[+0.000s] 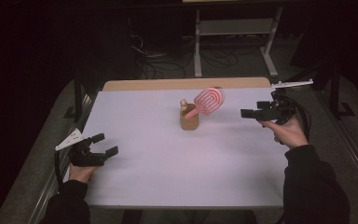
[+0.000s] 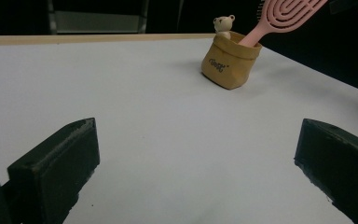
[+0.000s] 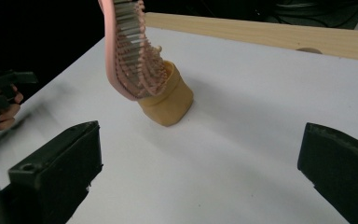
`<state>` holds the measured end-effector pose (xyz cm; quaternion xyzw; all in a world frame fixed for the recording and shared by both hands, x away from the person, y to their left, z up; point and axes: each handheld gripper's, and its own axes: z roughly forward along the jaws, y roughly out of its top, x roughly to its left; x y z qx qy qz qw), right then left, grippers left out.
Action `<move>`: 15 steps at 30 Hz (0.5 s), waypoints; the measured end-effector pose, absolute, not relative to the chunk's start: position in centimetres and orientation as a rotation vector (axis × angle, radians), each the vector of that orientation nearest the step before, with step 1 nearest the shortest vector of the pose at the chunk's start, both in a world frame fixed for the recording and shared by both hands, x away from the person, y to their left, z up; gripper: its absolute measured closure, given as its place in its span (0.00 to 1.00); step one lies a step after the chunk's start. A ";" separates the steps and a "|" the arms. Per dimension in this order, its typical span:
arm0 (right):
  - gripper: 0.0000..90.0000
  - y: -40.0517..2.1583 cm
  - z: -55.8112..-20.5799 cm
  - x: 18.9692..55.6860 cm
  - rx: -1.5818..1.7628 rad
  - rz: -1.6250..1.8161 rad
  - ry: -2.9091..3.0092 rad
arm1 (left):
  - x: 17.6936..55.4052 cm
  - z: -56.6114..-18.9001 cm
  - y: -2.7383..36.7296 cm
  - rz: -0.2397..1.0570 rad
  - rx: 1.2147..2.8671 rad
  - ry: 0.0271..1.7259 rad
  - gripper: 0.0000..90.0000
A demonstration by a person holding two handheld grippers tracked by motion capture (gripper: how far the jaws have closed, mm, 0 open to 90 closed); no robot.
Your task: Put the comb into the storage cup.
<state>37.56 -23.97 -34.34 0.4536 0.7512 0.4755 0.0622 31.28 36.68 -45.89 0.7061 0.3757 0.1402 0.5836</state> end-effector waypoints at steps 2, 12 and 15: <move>0.00 -24.2 -34.7 37.2 1.375 1.435 2.263 | 31.3 -45.9 36.7 0.327 1.648 0.877 0.00; 0.00 -24.9 -36.4 35.4 1.338 1.416 2.238 | 31.2 -45.9 36.6 0.321 1.655 0.873 0.00; 0.00 -25.1 -36.8 34.8 1.331 1.399 2.229 | 31.2 -45.9 36.6 0.321 1.657 0.873 0.00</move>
